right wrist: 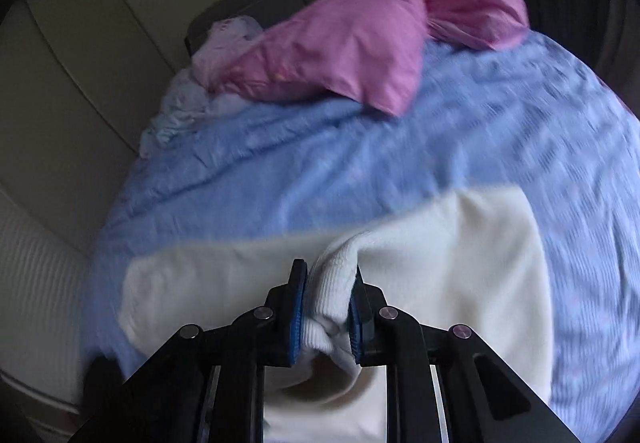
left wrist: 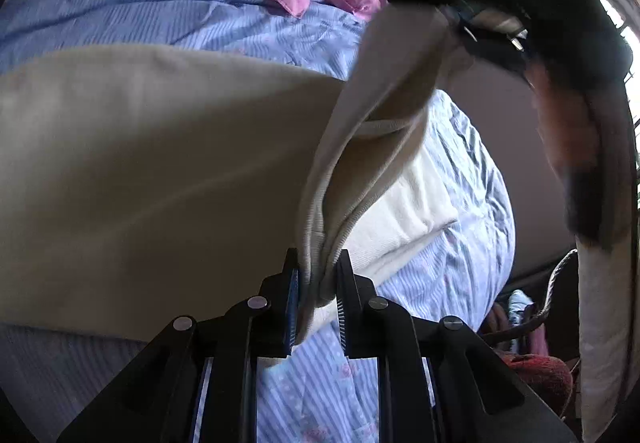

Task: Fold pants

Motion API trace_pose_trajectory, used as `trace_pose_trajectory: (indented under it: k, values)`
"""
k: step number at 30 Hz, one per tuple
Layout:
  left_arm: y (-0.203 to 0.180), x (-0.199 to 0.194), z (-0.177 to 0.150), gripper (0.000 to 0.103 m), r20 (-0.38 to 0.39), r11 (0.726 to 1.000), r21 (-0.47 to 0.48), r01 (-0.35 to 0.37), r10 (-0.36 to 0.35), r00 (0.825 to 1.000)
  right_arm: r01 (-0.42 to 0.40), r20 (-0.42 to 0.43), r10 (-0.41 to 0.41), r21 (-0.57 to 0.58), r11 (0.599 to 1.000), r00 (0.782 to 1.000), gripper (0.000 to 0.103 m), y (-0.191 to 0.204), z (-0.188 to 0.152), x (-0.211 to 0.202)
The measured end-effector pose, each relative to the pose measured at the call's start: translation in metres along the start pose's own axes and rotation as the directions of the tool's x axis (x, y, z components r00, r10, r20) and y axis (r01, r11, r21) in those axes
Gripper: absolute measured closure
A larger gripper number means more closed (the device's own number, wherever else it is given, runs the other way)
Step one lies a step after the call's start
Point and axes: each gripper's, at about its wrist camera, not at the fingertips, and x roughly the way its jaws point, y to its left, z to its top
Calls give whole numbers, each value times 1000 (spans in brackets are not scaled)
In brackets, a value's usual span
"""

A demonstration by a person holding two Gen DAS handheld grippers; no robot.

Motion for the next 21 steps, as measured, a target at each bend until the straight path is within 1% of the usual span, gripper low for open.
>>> trace_pose_trajectory:
  k: [2,3,4,7,8,9,10,11,12,13,14,15,16,18,19,20,21]
  values:
    - [4,-1,-1,86,-1,1000,-8,-5,5,1000,23,-14,-23,-24,999,1000,83,23,22,25]
    - [9,0,-2,86,-9,1000,-27,-5,4,1000,26,-21,-27,-32,999,999,84,31,23,35]
    - [13,1,-4,86,-18,999,-39,-3,2,1000,35,-41,-37,-48,998,998,85,42,26,54]
    - [28,8,-9,86,-47,997,-79,6,-10,999,51,-90,-56,-61,997,994,85,58,22,98]
    - [32,8,-11,85,-51,996,-91,13,-18,999,54,-99,-59,-59,997,993,85,61,18,106]
    - [39,10,-14,85,-60,993,-120,20,-27,998,53,-116,-60,-57,997,991,84,64,14,123]
    - [43,10,-15,84,-62,990,-137,19,-28,998,45,-127,-52,-59,997,991,79,66,12,134]
    - [49,9,-18,79,-64,987,-160,17,-28,998,34,-138,-43,-65,997,989,76,67,8,139]
    - [52,7,-20,76,-64,985,-171,10,-22,998,22,-146,-32,-69,997,989,60,68,6,143]
    - [54,5,-22,69,-64,985,-173,-1,-10,998,-19,-149,9,-69,997,989,45,71,7,146]
    - [54,1,-24,68,-60,986,-167,-16,6,998,-49,-138,39,-69,996,990,41,74,8,144]
    - [53,-3,-27,68,-54,988,-145,-51,43,998,-73,-117,65,-71,995,991,39,78,9,138]
    - [50,-9,-29,68,-49,988,-114,-106,101,994,-94,-88,86,-91,991,992,39,83,11,127]
    - [45,-21,-32,67,-18,986,-67,-153,152,988,-95,-50,89,-137,986,995,39,92,10,108]
    - [44,-28,-33,67,-1,986,-53,-160,160,987,-60,-20,58,-175,983,998,39,96,7,97]
    - [42,-31,-32,65,11,986,-44,-163,164,986,10,32,-3,-227,974,999,40,99,1,81]
    - [40,-37,-30,65,32,985,-29,-168,169,985,63,80,-43,-272,960,996,40,101,-6,68]
